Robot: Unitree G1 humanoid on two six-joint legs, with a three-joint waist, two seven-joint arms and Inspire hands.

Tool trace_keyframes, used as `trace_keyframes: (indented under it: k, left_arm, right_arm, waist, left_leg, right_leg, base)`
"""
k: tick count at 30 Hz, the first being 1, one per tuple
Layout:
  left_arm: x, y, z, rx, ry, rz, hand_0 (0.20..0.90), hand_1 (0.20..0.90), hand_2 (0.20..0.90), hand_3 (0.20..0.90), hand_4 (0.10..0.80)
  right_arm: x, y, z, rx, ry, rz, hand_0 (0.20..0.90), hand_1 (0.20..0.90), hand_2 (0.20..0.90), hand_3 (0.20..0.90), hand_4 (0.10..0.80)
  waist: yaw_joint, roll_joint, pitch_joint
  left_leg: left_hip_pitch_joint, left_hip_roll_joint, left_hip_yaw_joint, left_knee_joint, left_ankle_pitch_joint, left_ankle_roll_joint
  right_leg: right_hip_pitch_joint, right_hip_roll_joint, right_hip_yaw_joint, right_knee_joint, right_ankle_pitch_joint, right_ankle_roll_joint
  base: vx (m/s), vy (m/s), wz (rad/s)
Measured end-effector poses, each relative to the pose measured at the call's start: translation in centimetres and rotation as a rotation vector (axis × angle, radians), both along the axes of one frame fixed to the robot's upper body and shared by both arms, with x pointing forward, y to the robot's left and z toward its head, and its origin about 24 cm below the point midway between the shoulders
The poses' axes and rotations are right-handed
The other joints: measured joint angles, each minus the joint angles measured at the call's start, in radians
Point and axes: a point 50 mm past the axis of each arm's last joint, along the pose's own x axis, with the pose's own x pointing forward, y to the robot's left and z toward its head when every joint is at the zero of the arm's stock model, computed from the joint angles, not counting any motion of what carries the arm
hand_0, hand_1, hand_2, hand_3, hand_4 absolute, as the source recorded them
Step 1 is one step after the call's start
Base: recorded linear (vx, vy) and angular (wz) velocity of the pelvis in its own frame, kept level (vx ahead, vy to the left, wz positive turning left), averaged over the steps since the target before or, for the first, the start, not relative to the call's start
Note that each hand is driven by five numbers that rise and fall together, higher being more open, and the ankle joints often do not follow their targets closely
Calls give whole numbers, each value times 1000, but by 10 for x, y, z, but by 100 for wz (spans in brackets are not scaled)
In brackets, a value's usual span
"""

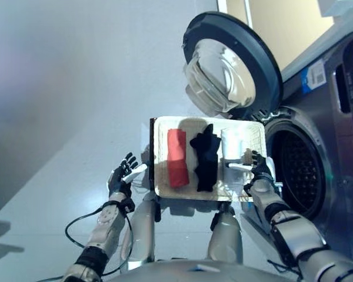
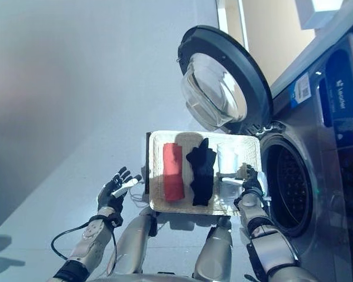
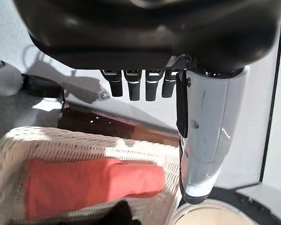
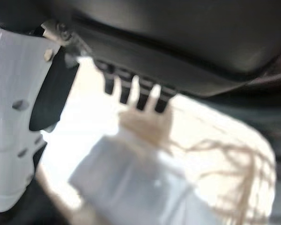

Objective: Pick up the clothes and place them into the washing machine

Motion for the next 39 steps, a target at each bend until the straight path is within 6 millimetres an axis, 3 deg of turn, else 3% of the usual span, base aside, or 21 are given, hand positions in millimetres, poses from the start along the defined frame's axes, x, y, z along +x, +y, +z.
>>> trace_keyframes:
  k: [11,24,29,32,35,36,37,38,39]
  left_arm:
    - [22,-18,27,-23,-122,-74,900,900,900,900,800]
    - [15,-18,21,-24,-99,-69,900,900,900,900,800]
    - [17,-24,33,-26,-152,-120,900,900,900,900,800]
    - [17,-22,45,-23,-201,-156,900,900,900,900,800]
    - [10,-15,40,-8,-179,-146,900,900,900,900,800]
    - [6,-12,36,0,-162,-142,900,900,900,900,800]
    - [2,-10,33,1,-147,-139,900,900,900,900,800]
    - [-1,-10,30,0,-133,-137,900,900,900,900,800]
    - [-3,-10,29,-2,-128,-137,900,900,900,900,800]
  right_arm:
    - [27,-10,33,-85,-55,1,900,900,900,900,800]
    - [28,7,25,-85,-34,34,900,900,900,900,800]
    - [18,-7,19,-256,115,67,900,900,900,900,800]
    - [16,-26,28,-368,188,69,900,900,900,900,800]
    - [15,-38,34,-434,225,61,900,900,900,900,800]
    - [15,-39,35,-445,231,62,851,851,851,851,765]
    - [17,-40,39,-458,234,59,661,661,661,661,629]
    - [18,-41,40,-467,236,55,384,384,384,384,431]
    - [17,-43,41,-472,239,52,200,200,200,200,300]
  waist:
    - [15,29,59]
    - [18,39,67]
    - [44,40,62]
    - [65,43,55]
    - [78,52,40]
    - [79,53,33]
    - [80,56,29]
    - [81,58,19]
    - [82,59,13]
  left_leg:
    - [-141,-11,-4,141,-35,21]
    - [-190,-20,-20,215,-56,32]
    - [-246,-30,-35,281,-74,33]
    - [-320,-39,-52,370,-104,38]
    - [-370,-53,-54,422,-134,45]
    - [-383,-54,-54,436,-138,46]
    - [-395,-55,-51,451,-144,49]
    - [-411,-56,-51,461,-146,51]
    - [-419,-58,-51,467,-146,51]
  right_leg:
    - [-156,-30,24,160,-40,-6]
    - [-182,-45,27,217,-51,-5]
    - [-251,-65,33,317,-100,-7]
    - [-323,-87,47,428,-153,-16]
    - [-374,-103,64,484,-172,-12]
    - [-388,-103,76,492,-172,-12]
    - [-401,-104,82,502,-173,-11]
    - [-416,-106,87,509,-174,-11]
    - [-424,-107,89,514,-174,-11]
  base:
    - [-51,24,1]
    - [15,2,4]
    - [-3,16,9]
    - [-56,32,21]
    - [-13,21,8]
    - [-21,15,-6]
    - [-21,9,-4]
    - [0,0,0]
    - [0,0,0]
